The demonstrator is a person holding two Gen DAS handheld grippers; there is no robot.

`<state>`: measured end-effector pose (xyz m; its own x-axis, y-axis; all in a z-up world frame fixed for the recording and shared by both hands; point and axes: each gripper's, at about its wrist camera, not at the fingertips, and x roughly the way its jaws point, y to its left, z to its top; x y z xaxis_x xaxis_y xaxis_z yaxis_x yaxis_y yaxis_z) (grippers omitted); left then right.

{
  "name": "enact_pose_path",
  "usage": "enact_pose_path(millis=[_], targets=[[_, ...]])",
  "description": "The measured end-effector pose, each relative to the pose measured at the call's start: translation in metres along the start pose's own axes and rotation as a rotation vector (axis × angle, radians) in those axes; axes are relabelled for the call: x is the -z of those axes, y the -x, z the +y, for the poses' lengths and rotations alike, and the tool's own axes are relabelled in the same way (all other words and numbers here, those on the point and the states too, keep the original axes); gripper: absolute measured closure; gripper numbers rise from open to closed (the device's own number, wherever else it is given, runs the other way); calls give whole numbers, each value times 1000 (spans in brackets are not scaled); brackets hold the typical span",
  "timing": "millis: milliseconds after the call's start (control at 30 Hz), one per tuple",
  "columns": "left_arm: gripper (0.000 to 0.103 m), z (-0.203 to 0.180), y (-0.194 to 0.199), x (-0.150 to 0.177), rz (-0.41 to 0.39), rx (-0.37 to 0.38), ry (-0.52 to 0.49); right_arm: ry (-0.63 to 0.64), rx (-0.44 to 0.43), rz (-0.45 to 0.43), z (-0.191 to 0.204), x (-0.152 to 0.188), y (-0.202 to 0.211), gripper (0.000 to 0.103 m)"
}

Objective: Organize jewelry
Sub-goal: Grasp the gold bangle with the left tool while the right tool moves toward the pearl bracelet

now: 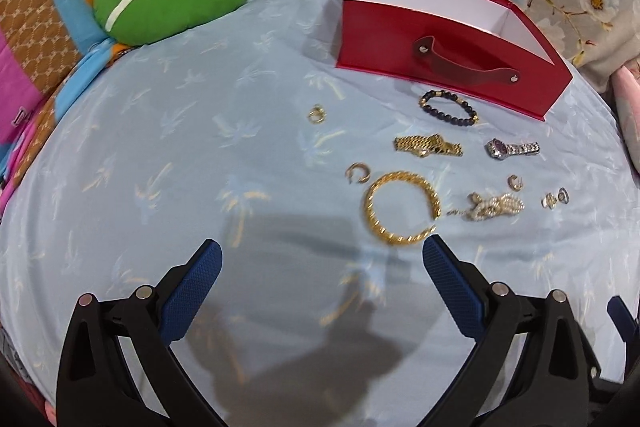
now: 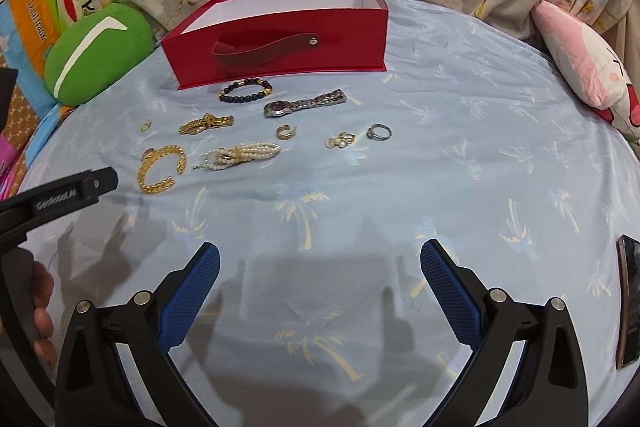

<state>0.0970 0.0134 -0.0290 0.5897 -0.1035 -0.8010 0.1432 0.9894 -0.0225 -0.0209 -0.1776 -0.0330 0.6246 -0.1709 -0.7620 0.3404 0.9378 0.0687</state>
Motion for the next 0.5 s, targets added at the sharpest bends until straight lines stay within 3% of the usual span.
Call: enact_pose_path(millis=[500], targets=[[5, -34, -37, -5, 29, 11, -95, -33, -10, 28, -10, 3, -13, 5]])
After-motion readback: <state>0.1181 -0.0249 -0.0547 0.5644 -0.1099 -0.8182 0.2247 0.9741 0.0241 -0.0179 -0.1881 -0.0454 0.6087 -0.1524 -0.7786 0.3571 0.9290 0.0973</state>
